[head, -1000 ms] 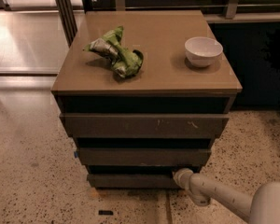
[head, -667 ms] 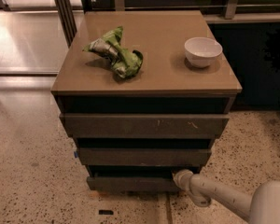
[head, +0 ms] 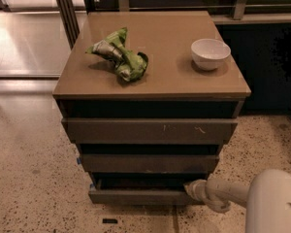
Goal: Open bottom drawer
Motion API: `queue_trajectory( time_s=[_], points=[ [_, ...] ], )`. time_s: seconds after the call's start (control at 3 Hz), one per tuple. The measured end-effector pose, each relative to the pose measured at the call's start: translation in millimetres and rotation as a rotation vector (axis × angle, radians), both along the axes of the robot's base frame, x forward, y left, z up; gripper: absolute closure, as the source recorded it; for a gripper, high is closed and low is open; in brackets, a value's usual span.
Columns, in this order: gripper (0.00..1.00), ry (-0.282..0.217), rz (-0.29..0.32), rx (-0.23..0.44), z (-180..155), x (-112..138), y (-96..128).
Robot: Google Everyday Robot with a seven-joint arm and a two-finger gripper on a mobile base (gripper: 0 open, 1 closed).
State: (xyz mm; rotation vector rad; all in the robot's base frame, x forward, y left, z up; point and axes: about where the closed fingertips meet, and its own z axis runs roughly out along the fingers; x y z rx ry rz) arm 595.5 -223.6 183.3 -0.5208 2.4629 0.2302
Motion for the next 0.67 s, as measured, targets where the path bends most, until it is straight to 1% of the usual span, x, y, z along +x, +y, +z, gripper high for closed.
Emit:
queue_trajectory(
  time_s=[0.33, 0.67],
  points=[
    [1.0, 0.066, 0.103, 0.039, 2.2, -15.7, -4.6],
    [1.0, 0.116, 0.201, 0.104, -1.4, -26.8, -0.1]
  ],
)
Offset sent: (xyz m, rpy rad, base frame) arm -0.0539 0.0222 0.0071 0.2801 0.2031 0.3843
